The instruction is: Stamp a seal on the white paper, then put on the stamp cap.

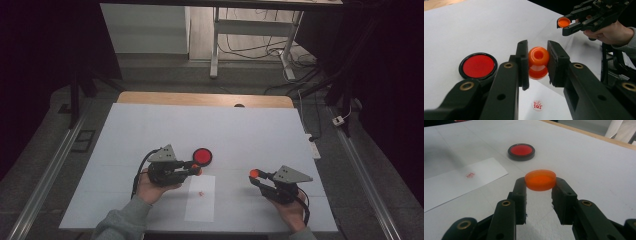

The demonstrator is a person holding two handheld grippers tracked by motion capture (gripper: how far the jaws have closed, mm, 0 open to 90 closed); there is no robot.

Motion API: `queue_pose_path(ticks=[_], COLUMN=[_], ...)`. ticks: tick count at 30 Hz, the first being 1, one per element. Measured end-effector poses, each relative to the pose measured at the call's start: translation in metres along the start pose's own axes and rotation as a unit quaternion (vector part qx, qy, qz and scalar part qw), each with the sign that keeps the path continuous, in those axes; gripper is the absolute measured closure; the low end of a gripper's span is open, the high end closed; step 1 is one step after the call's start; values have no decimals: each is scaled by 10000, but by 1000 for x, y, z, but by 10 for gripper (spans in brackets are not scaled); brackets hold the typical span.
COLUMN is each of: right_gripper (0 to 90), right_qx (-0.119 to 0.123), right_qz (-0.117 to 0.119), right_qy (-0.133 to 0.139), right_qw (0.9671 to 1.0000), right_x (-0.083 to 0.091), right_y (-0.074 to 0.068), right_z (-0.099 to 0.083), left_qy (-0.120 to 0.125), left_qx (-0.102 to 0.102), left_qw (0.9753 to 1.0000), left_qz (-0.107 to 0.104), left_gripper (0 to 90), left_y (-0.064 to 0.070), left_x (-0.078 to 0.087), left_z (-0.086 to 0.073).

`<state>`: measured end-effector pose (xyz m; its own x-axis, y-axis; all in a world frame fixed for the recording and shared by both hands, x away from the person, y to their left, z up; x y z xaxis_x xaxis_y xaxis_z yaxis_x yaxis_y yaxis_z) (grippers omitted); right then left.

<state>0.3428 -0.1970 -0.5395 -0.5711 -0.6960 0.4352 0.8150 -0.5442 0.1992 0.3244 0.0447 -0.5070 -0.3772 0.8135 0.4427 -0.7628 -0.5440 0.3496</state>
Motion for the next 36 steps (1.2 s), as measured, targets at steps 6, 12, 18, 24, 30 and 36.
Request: queue_pose_path(ticks=[6, 12, 18, 24, 30, 36], right_gripper=[647, 647, 646, 646, 647, 646], right_qx=[34, 90, 134, 213, 192, 232], right_qz=[75, 160, 269, 327, 444, 527], right_qy=[-11, 8, 19, 1, 68, 55], right_qw=[10000, 9998, 9995, 9992, 9988, 9983], right_x=[-5, -12, -18, -25, -29, -35], right_y=[-6, -12, -20, -26, -33, -39], right_z=[3, 7, 11, 14, 19, 22], left_qy=[-33, -34, -31, -16, -20, -35], left_qx=[-10, -20, -63, -78, -70, -63], left_qw=[10000, 10000, 9999, 9999, 9999, 9999], left_qz=[-44, -47, -75, -98, -116, -126], left_gripper=[721, 721, 721, 721, 721, 721], left_y=[0, 1, 4, 5, 6, 7], left_x=[-2, -1, -2, -2, -3, -4], left_z=[0, -1, 0, 0, 0, -1])
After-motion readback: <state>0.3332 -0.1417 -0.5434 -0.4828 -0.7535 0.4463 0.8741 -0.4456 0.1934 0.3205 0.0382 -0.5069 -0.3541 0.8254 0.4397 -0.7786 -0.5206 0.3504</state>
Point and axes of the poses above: each handheld gripper's, and its own axes: x roughly backward along the jaws, z roughly out of its top, y roughly to its right, the point moved 9 cm from there along -x, roughly forward along the jaws, and after that the axes turned 10 degrees about x, right-handed, at the moved point
